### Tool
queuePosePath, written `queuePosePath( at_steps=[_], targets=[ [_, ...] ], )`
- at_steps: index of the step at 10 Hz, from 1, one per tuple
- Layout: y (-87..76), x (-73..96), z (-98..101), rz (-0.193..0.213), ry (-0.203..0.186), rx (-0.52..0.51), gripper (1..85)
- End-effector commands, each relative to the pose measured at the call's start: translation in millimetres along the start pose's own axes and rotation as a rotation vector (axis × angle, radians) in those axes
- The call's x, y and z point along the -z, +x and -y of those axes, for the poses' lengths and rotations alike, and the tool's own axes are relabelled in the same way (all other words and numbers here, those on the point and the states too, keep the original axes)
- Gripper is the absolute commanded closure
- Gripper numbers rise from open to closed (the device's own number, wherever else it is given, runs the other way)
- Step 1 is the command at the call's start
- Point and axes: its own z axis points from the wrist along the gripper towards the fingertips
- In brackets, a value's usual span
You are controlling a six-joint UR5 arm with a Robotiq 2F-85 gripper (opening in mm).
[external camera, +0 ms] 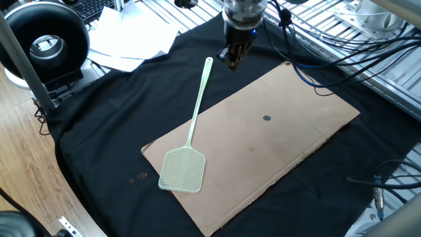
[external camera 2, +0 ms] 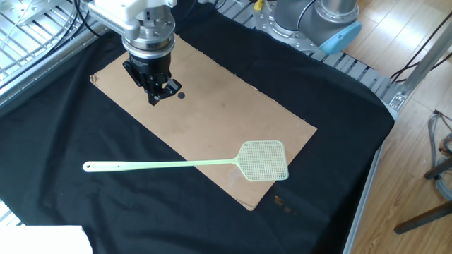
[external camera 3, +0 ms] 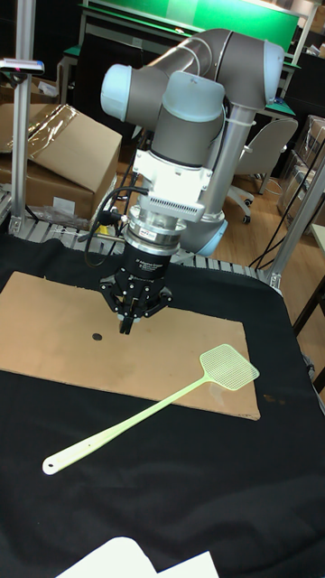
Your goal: Swat with a flyswatter
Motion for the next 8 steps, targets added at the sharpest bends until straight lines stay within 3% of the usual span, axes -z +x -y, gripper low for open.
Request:
queuePosePath(
  at_steps=[1, 2, 5, 6, 8],
  targets=[
    [-6.3, -1.7, 2.6, 0.030, 0.024, -0.040, 72.3],
    [-6.3, -7.5, -1.5, 0.040, 0.028, -0.055, 72.0],
    [-14.7, -14.7, 3.5, 0.071, 0.124, -0.074, 72.0],
    [-17.1, -11.2, -0.4, 0.075, 0.105, -0.080, 72.3],
    [-16.8, -10.3, 3.4, 0.081, 0.113, -0.083, 73.0]
  ],
)
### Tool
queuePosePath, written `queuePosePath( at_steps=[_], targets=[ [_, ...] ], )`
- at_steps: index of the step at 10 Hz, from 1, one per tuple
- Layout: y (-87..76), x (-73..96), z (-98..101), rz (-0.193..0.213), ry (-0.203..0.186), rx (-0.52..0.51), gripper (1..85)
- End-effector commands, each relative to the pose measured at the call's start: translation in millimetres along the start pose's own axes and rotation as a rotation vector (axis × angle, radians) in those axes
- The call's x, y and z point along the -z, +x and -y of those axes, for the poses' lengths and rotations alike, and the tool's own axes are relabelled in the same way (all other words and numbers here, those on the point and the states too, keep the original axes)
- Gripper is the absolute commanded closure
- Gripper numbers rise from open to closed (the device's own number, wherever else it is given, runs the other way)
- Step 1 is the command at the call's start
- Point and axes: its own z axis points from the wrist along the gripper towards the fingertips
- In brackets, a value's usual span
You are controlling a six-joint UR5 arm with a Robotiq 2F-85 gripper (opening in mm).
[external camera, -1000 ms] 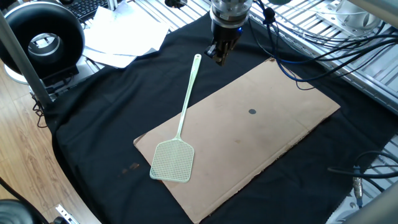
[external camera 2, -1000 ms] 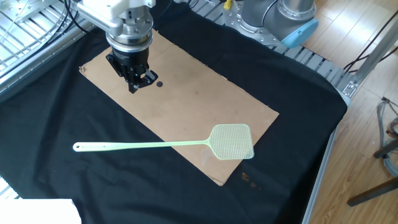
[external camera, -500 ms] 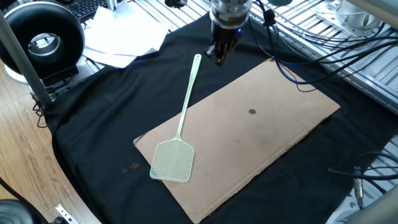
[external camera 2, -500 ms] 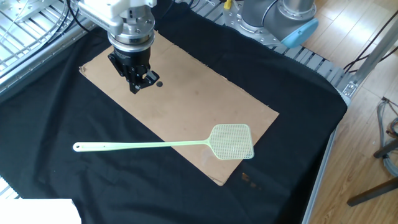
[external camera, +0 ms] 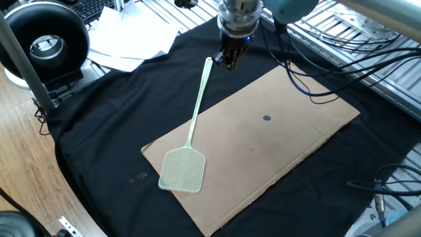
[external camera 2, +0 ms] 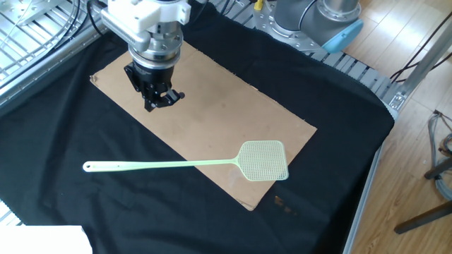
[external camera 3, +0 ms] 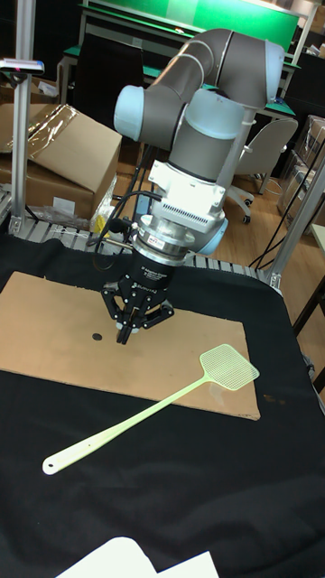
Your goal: Swat with a flyswatter
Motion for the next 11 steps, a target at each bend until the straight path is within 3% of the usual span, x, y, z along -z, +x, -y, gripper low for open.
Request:
queuePosePath(
  at_steps=[1, 2, 6, 9, 11],
  targets=[
    [-3.6, 1.7, -2.8, 0.014, -0.011, -0.016, 73.3],
    [-4.3, 2.9, -8.0, 0.009, -0.033, -0.018, 73.3],
    [-5.3, 3.0, -9.2, 0.010, -0.045, 0.009, 72.7],
    [0.6, 1.7, -4.9, -0.008, -0.032, 0.061, 71.3],
    [-9.0, 5.1, -16.4, 0.032, -0.082, 0.118, 68.3]
  ],
)
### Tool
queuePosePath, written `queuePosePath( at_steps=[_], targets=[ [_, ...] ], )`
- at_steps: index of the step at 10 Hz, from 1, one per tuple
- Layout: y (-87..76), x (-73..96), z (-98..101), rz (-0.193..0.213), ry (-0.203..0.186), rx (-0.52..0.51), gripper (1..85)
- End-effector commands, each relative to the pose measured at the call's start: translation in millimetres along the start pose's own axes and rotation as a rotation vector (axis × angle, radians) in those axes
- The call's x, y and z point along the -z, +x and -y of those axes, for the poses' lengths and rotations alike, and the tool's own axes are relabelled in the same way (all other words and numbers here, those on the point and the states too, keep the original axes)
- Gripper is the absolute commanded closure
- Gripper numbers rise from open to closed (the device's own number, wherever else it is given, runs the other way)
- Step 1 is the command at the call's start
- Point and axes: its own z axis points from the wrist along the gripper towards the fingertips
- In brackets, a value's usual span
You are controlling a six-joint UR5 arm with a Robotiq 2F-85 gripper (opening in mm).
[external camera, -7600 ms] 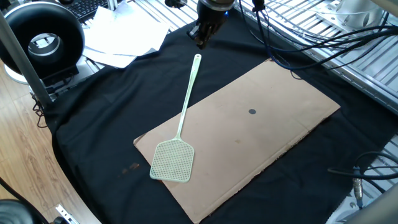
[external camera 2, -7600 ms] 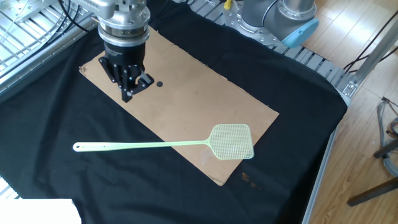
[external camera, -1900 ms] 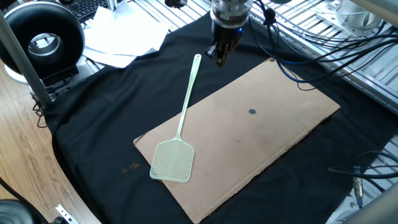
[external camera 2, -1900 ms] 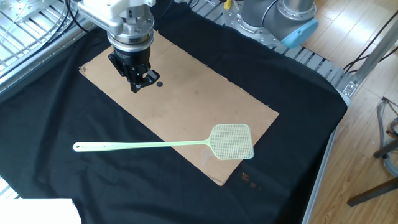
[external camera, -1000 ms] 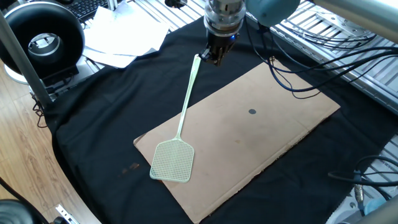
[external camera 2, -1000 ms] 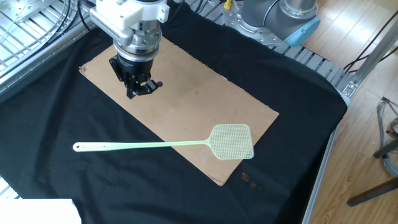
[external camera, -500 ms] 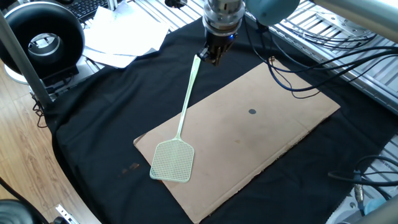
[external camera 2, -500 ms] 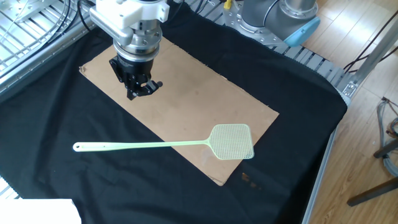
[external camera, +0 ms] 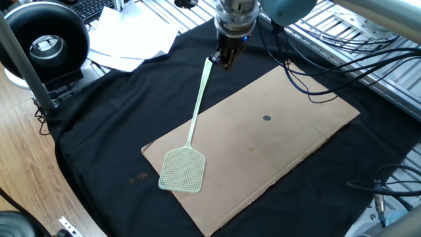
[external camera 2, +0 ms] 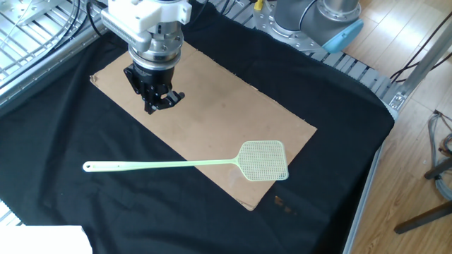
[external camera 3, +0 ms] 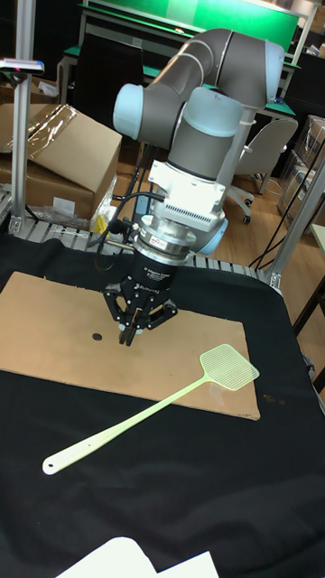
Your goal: Swat with a flyswatter
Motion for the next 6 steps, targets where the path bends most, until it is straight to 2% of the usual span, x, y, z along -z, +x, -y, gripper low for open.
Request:
queuePosePath(
  at_steps=[1, 2, 3, 4, 5, 6],
  targets=[
    [-7.7, 5.8, -8.9, 0.031, -0.047, 0.078, 67.3],
    [-6.3, 10.3, -25.4, 0.028, -0.114, 0.079, 63.7],
    [-7.0, 11.9, -37.1, 0.035, -0.159, 0.087, 54.3],
    [-7.9, 11.7, -35.8, 0.039, -0.154, 0.086, 53.0],
    [-4.3, 12.2, -45.6, 0.031, -0.197, 0.026, 52.3],
    [0.9, 10.2, -49.7, 0.030, -0.222, -0.008, 50.7]
  ],
)
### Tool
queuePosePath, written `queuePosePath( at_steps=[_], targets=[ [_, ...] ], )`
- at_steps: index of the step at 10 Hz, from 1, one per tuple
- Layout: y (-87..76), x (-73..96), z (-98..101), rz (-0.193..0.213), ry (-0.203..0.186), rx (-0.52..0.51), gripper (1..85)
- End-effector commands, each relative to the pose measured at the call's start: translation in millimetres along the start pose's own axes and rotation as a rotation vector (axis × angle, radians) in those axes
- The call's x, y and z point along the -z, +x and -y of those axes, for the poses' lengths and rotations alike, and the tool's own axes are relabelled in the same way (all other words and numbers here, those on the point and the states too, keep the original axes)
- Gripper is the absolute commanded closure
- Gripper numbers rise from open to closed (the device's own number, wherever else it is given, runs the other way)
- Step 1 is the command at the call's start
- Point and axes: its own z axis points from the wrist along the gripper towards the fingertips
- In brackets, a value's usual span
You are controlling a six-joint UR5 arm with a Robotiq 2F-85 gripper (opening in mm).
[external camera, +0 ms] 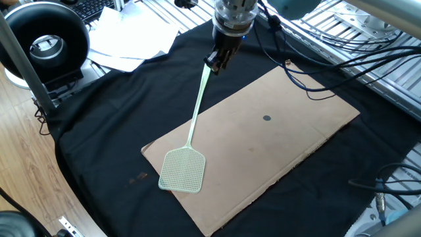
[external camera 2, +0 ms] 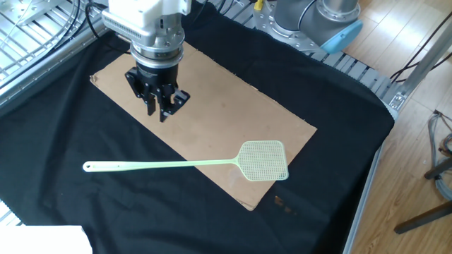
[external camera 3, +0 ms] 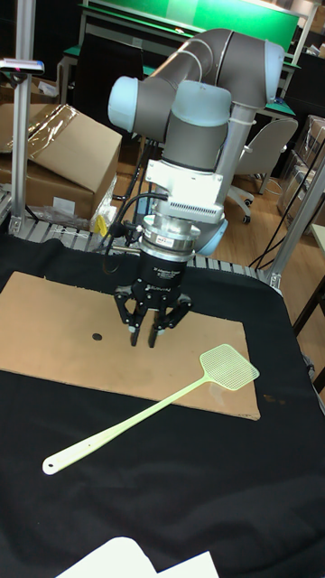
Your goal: Swat with a flyswatter
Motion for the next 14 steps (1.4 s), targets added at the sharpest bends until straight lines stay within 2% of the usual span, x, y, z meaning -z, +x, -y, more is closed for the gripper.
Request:
queuePosePath(
  at_steps=[1, 2, 3, 5, 6, 7, 9, 10, 11, 14],
  targets=[
    [10.2, -2.6, -15.7, 0.004, -0.073, -0.038, 45.3],
    [8.9, -1.7, -4.8, 0.001, -0.026, 0.007, 44.7],
    [8.8, 2.2, -7.3, -0.012, -0.033, -0.004, 43.7],
    [-6.8, 2.6, -15.2, 0.046, -0.071, -0.115, 43.7],
    [-9.3, 4.3, 4.1, 0.057, -0.008, -0.129, 45.3],
    [-1.9, 6.8, 3.6, 0.033, -0.024, -0.171, 45.3],
    [8.0, 11.5, -9.3, -0.019, -0.081, -0.240, 43.7],
    [17.4, 7.4, -6.6, -0.039, -0.079, -0.252, 45.0],
    [19.1, 1.0, -4.6, -0.025, -0.077, -0.237, 45.0],
    [21.3, 0.2, 9.4, -0.024, -0.020, -0.184, 45.0]
  ],
)
